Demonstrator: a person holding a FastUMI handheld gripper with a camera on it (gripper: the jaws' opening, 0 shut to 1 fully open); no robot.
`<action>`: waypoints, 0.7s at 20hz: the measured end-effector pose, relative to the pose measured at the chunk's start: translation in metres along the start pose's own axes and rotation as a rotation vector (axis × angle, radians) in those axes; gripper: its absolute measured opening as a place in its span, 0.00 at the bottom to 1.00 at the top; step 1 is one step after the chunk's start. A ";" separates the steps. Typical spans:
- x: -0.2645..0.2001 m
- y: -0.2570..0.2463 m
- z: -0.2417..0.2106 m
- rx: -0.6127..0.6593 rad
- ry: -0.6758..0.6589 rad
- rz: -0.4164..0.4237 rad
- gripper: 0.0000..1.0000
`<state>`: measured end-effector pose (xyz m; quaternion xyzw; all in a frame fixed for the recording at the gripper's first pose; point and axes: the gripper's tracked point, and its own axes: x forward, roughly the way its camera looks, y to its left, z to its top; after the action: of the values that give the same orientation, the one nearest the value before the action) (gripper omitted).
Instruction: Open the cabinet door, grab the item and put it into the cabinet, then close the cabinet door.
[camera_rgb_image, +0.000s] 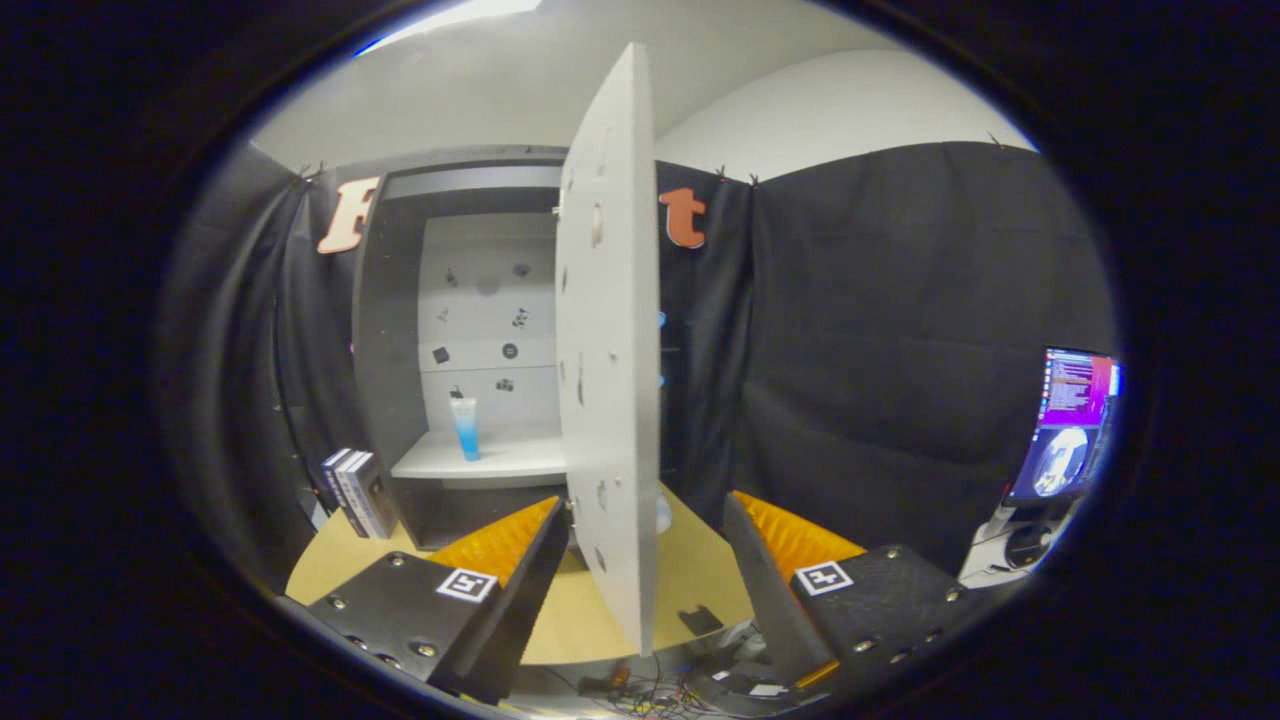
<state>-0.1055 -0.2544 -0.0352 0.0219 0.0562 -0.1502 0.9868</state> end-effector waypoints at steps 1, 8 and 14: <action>0.004 -0.010 0.002 0.009 -0.004 -0.007 0.93; 0.052 -0.039 -0.004 0.053 0.003 0.008 0.94; 0.057 -0.031 -0.006 0.023 -0.005 0.004 0.93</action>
<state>-0.0615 -0.3005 -0.0489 0.0328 0.0521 -0.1488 0.9869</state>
